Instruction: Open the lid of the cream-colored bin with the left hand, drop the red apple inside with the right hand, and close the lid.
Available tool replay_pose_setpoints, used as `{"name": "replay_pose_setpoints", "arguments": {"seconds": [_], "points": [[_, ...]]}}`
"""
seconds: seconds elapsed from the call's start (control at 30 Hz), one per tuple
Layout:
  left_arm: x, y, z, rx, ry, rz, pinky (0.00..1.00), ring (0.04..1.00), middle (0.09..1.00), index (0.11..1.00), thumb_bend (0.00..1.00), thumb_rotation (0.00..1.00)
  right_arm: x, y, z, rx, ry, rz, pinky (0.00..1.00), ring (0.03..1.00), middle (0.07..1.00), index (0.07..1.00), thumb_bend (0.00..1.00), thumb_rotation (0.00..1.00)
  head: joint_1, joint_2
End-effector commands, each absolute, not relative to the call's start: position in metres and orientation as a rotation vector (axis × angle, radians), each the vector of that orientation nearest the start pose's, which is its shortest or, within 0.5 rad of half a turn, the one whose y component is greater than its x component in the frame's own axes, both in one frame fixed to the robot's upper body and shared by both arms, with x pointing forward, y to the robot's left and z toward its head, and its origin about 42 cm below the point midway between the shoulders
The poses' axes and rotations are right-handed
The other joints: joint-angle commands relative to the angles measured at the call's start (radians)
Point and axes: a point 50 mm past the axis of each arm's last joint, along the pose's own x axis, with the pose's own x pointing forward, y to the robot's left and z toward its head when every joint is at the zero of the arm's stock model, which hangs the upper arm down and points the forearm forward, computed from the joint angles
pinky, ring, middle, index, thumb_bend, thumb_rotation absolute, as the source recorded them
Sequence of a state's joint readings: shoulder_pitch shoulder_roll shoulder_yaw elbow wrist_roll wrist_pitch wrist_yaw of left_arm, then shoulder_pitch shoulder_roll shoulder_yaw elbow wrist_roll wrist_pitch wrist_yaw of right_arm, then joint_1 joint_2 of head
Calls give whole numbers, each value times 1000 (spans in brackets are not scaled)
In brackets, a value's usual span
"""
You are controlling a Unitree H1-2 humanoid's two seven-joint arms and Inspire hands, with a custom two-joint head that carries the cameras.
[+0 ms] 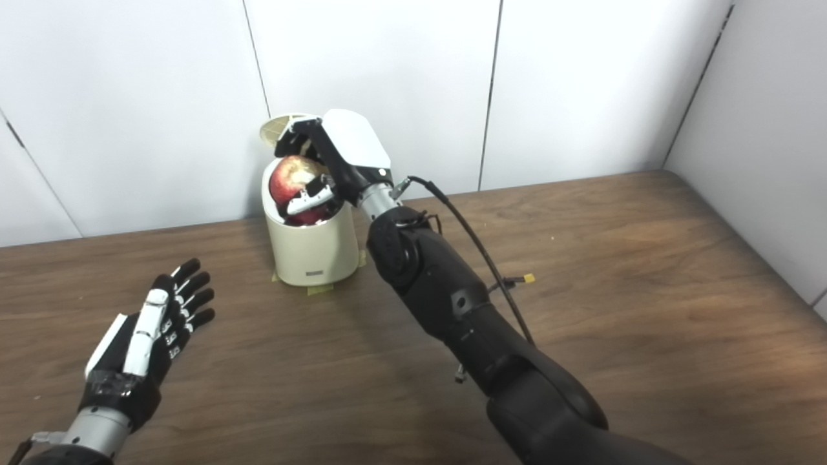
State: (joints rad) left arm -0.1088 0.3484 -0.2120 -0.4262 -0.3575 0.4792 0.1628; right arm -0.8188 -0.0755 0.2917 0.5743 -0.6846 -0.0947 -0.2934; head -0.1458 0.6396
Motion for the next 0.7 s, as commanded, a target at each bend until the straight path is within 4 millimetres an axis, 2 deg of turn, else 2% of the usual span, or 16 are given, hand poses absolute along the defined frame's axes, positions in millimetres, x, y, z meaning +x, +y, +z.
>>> {"name": "replay_pose_setpoints", "arguments": {"seconds": [0.0, 0.23, 0.3, 0.37, 0.4, 0.43, 0.57, 0.6, 0.63, 0.67], "points": [[292, 233, 215, 64, -17, -211, 908, 939, 952, 973, 502, 1000, 504, -102, 290, -875, -648, 29, 380, 403, 507, 505, 500, 0, -1, 2], [291, 234, 213, 62, -11, -210, 905, 938, 952, 971, 500, 1000, 504, -103, 288, -948, -602, 16, 337, 432, 504, 539, 498, 0, 0, 1], [291, 235, 213, 60, -11, -209, 907, 938, 951, 969, 502, 1000, 504, -102, 288, -973, -584, 21, 445, 463, 503, 494, 515, 0, 0, 1], [291, 235, 213, 59, -12, -207, 913, 939, 951, 967, 502, 1000, 504, -101, 289, -1003, -569, 29, 558, 612, 527, 476, 521, 2, 0, 1], [291, 235, 213, 60, -13, -207, 912, 937, 950, 967, 504, 1000, 503, -101, 289, -1014, -562, 37, 626, 676, 619, 486, 522, 83, -4, 3], [291, 235, 213, 61, -13, -206, 912, 936, 949, 968, 504, 1000, 503, -100, 289, -1019, -553, 46, 680, 720, 671, 490, 523, 112, -4, 3], [290, 234, 213, 58, -14, -205, 908, 933, 946, 961, 495, 1000, 501, -98, 289, -1032, -512, 70, 805, 818, 794, 496, 524, 146, -5, 5], [290, 234, 213, 58, -14, -205, 907, 932, 945, 960, 493, 1000, 501, -98, 289, -1036, -506, 72, 819, 829, 807, 531, 586, 159, -5, 5], [290, 234, 213, 57, -13, -206, 907, 931, 944, 960, 491, 1000, 501, -98, 289, -1042, -500, 73, 825, 835, 814, 601, 708, 183, -5, 6], [289, 234, 213, 56, -13, -205, 909, 932, 944, 962, 493, 1000, 500, -98, 290, -1049, -494, 74, 836, 845, 823, 640, 776, 207, -5, 6]]}}
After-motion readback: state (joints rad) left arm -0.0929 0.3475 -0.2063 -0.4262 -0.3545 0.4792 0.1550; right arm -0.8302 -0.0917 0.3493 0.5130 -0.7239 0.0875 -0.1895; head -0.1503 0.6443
